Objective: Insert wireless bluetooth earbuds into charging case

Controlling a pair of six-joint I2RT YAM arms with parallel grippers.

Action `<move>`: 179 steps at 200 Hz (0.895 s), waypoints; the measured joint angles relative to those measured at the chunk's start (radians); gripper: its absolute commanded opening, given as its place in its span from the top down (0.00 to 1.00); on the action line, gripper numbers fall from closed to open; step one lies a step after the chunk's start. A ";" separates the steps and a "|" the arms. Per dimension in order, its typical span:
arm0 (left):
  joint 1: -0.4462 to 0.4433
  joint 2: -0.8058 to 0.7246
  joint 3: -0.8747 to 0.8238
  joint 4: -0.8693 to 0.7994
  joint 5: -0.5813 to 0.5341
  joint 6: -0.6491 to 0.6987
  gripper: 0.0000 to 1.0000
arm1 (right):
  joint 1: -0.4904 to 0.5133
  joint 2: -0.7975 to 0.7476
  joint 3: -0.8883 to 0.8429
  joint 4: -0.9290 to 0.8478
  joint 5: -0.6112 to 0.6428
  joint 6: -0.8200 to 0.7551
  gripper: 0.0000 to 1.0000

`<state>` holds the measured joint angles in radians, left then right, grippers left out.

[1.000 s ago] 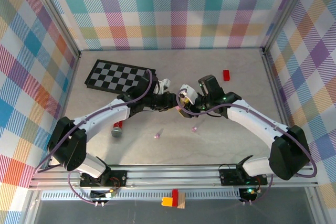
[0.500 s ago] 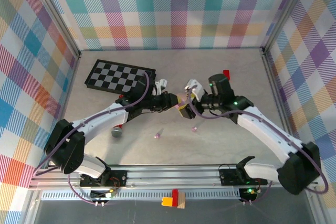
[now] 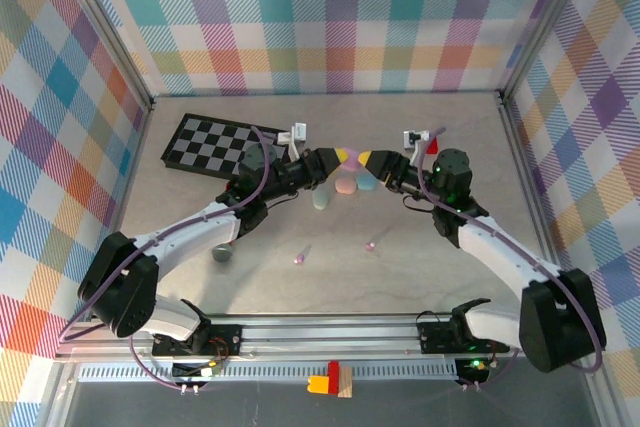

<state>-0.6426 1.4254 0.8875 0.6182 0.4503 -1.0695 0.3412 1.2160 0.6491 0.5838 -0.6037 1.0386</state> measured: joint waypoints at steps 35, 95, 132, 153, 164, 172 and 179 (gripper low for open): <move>0.000 0.048 -0.001 0.135 -0.002 -0.070 0.90 | 0.021 0.071 -0.016 0.242 -0.039 0.232 0.29; -0.003 0.068 -0.007 0.192 0.001 -0.101 0.90 | 0.032 0.182 -0.018 0.521 -0.072 0.433 0.67; -0.003 0.059 -0.009 0.197 0.004 -0.101 0.89 | 0.032 0.141 -0.018 0.478 -0.071 0.422 0.87; -0.005 0.049 -0.009 0.198 0.011 -0.097 0.80 | 0.032 0.105 -0.018 0.433 -0.072 0.397 0.89; -0.005 0.047 -0.009 0.203 0.016 -0.089 0.61 | 0.032 0.092 -0.013 0.408 -0.074 0.383 0.89; -0.005 0.047 -0.010 0.206 0.016 -0.074 0.48 | 0.032 0.085 -0.007 0.389 -0.079 0.370 0.90; -0.005 0.047 -0.018 0.224 0.014 -0.057 0.39 | 0.032 0.079 0.000 0.366 -0.082 0.361 0.91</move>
<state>-0.6476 1.4723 0.8692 0.8425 0.4641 -1.1263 0.3733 1.2949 0.6495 0.9497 -0.6861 1.3994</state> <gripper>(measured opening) 0.466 0.259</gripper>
